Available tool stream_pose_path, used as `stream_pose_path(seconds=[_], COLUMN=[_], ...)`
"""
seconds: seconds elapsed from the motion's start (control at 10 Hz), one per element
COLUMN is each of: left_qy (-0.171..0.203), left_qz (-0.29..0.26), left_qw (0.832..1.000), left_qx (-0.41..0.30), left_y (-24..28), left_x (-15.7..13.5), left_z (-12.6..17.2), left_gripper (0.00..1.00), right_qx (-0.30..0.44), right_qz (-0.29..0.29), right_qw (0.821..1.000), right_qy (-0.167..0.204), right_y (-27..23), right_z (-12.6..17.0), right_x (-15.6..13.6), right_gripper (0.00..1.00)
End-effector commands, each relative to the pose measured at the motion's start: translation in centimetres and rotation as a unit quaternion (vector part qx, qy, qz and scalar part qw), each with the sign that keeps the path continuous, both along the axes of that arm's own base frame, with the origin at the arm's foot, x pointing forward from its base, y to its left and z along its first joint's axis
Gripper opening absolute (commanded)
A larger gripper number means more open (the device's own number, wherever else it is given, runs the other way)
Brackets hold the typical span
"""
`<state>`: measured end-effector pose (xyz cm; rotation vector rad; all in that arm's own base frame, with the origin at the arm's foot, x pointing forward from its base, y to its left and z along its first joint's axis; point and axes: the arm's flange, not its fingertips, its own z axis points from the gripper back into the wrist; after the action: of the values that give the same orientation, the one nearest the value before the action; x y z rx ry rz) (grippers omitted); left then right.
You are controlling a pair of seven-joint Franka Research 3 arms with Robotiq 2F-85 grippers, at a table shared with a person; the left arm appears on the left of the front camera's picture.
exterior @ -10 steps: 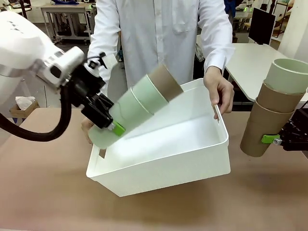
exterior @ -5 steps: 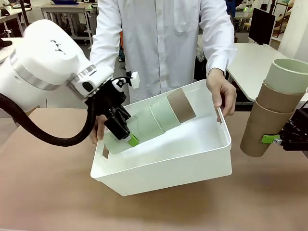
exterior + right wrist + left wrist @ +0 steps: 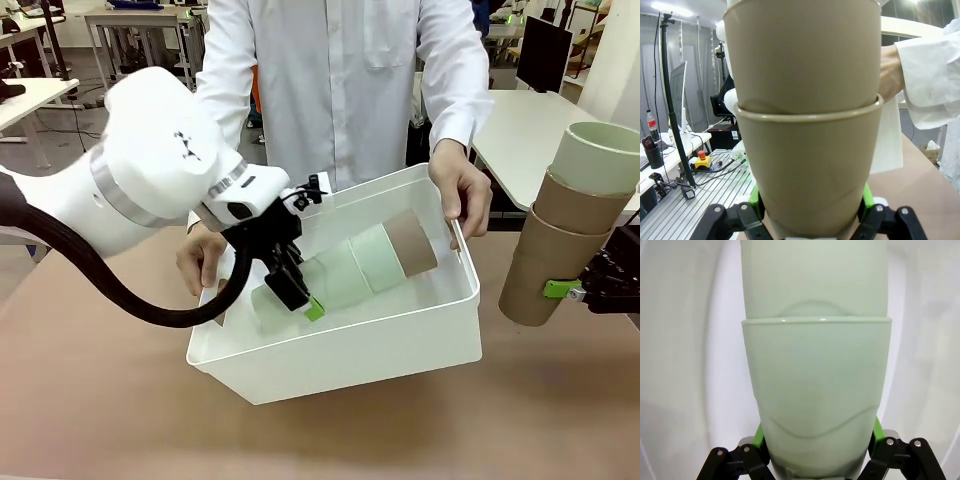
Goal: Stack the cups and store them in the basket.
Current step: Place the stack of Reusable plastic cups into the Pantry Basket.
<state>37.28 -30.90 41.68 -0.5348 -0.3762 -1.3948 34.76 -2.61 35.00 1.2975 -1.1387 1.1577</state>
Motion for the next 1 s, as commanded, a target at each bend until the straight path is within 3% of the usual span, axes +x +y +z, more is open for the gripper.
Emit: stream_pose_path(seconds=[0.0,0.7,0.8,0.9], left_qy=[-0.005,-0.017,-0.013,-0.013], left_qz=[0.019,0.005,-0.007,-0.013], left_qw=[1.0,1.0,1.0,1.0], left_qx=[0.022,0.003,0.005,0.004], left_y=[-1.0,-2.0,-1.8,-1.6], left_x=[0.3,0.4,0.4,0.2], left_z=[-0.7,-2.8,-2.5,-2.1], left_gripper=[0.85,0.85,1.0,1.0], right_qx=[0.001,0.001,0.001,0.001], right_qz=[-0.001,-0.001,-0.001,-0.001], right_qw=[1.0,1.0,1.0,1.0], right_qy=[-0.005,-0.005,-0.005,-0.005], right_y=[0.0,0.0,0.0,0.0], right_z=[0.4,0.4,0.4,0.4], right_x=[0.0,0.0,0.0,0.0], right_gripper=[0.85,0.85,0.85,0.85])
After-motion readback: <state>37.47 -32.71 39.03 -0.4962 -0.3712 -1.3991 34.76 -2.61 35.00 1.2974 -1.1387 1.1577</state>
